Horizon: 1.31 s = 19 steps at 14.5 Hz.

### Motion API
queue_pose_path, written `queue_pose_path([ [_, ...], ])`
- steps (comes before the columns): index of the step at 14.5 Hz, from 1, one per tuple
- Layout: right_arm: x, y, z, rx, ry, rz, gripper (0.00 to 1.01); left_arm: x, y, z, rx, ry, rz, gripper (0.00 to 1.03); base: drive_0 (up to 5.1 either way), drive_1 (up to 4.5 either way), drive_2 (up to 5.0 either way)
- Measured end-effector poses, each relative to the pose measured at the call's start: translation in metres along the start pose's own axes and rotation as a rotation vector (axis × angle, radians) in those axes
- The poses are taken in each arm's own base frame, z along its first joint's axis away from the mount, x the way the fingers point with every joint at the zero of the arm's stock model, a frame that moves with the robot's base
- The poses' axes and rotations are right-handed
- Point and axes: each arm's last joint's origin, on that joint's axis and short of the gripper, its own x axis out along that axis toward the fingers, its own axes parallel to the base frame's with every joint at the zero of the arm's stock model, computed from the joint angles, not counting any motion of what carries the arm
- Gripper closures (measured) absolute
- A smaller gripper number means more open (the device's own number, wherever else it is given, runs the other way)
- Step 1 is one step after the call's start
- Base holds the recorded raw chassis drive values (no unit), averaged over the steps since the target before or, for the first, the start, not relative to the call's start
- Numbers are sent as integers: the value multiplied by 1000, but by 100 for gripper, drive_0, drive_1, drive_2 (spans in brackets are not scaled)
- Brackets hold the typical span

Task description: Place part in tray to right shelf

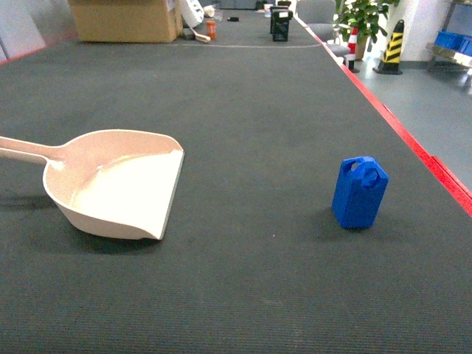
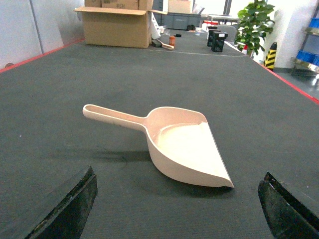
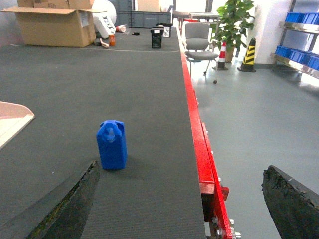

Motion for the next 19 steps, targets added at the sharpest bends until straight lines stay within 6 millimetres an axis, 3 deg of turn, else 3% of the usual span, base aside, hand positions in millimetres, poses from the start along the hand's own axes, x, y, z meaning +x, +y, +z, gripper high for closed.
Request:
queue_pose_path([
  [19, 0, 0, 0, 0, 0, 0, 3, 0, 0, 0, 0, 0, 0, 5, 0, 0, 0],
])
